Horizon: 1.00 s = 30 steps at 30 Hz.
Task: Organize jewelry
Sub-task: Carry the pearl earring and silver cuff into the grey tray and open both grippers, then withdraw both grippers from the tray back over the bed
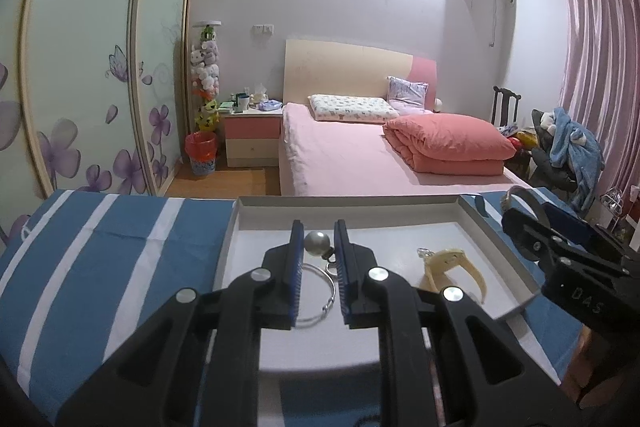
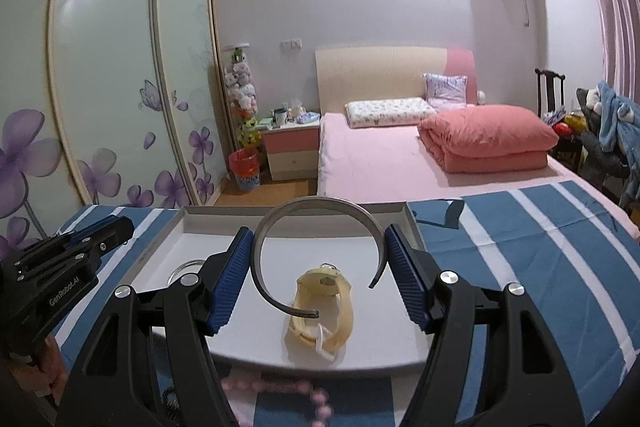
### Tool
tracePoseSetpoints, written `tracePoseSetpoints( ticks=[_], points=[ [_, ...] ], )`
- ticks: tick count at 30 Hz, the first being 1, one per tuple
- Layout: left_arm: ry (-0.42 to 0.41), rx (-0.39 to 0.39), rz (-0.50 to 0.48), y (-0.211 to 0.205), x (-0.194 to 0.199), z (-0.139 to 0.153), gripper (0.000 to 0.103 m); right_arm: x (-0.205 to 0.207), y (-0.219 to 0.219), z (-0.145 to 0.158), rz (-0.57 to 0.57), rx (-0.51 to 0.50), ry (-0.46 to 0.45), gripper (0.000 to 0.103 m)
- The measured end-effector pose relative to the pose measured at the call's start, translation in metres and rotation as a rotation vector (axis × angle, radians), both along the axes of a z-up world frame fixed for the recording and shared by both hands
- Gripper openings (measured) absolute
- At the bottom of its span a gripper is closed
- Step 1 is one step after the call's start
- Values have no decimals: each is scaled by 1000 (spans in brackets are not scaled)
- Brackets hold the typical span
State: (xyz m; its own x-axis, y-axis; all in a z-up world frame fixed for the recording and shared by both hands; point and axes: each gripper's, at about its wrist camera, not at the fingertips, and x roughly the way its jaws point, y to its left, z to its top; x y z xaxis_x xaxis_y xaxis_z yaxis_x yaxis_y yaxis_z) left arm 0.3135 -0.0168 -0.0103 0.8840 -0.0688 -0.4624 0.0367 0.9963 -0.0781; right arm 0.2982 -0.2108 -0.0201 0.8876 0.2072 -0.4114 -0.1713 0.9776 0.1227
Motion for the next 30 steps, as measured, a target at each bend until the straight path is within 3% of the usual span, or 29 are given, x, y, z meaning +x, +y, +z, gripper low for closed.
tracePoseSetpoints(
  ticks=[16, 18, 30],
  points=[
    [96, -16, -4, 2, 49, -37, 17, 50, 8, -31, 10, 6, 161, 68],
    [106, -20, -4, 2, 52, -39, 19, 49, 6, -30, 9, 10, 158, 75],
    [90, -24, 24, 9, 38, -27, 20, 38, 6, -15, 11, 20, 121, 76]
  ],
)
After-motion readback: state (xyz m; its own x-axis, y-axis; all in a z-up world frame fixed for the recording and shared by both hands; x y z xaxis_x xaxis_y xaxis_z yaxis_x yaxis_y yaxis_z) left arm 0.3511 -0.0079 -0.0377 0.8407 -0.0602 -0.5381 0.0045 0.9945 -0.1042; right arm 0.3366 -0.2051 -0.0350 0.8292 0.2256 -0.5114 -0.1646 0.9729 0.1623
